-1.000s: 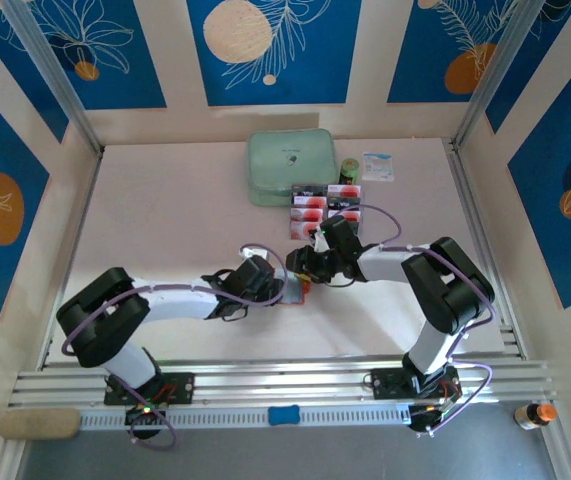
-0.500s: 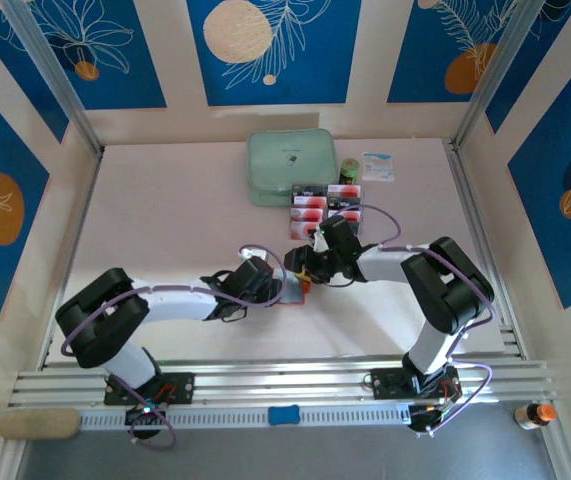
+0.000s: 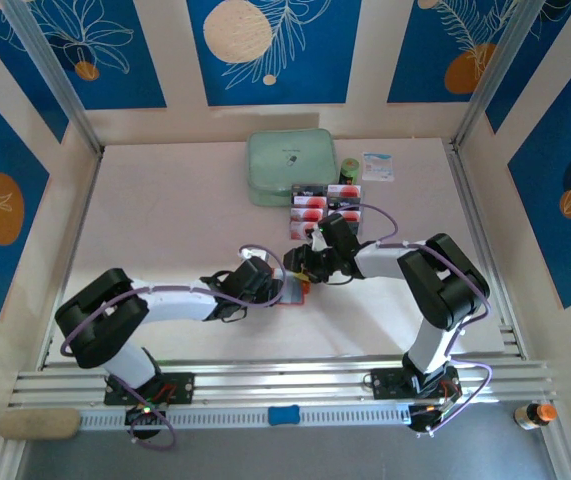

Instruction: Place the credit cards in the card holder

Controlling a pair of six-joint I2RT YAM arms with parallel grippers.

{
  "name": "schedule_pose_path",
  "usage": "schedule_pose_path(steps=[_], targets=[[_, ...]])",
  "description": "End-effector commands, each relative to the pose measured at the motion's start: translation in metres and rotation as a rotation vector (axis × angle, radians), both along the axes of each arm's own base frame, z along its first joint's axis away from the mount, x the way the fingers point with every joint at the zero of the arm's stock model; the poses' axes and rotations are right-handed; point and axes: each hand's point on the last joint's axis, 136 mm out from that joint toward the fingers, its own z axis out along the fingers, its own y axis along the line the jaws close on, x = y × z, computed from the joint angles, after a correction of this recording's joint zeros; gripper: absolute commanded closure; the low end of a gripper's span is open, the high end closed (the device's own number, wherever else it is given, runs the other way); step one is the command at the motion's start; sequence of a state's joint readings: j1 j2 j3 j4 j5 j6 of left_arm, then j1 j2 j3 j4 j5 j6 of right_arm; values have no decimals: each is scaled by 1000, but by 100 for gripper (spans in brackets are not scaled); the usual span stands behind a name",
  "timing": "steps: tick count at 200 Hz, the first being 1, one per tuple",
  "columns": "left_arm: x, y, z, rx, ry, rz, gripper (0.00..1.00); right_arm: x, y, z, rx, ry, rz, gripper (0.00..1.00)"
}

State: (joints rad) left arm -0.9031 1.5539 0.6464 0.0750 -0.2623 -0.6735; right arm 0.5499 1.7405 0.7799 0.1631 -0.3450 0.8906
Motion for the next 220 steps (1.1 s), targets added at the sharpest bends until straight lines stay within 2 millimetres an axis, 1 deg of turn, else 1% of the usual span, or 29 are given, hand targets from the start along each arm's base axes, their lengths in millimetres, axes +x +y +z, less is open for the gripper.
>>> schedule_pose_path(steps=[1,15,44,63,95,127,154,192,220], targets=[[-4,9,-1,8,13,8,21,-10,7,10,18,26,40,51],[-4,9,4,-3,3,10,18,-10,10,20,22,9,49,51],[0,9,24,-39,-38,21,12,-12,16,35,20,-14,62,49],[2,13,35,-62,-67,36,11,-12,21,41,26,-14,62,48],[5,24,51,-115,-106,81,10,-14,31,43,35,-2,69,47],[5,38,64,-158,-145,122,9,-14,45,41,27,11,74,45],[4,50,70,-171,-165,141,8,-11,57,35,14,22,79,44],[0,61,70,-164,-169,144,7,-6,66,21,-7,43,66,44],[-2,64,63,-146,-154,127,7,-4,67,15,-11,54,51,44]])
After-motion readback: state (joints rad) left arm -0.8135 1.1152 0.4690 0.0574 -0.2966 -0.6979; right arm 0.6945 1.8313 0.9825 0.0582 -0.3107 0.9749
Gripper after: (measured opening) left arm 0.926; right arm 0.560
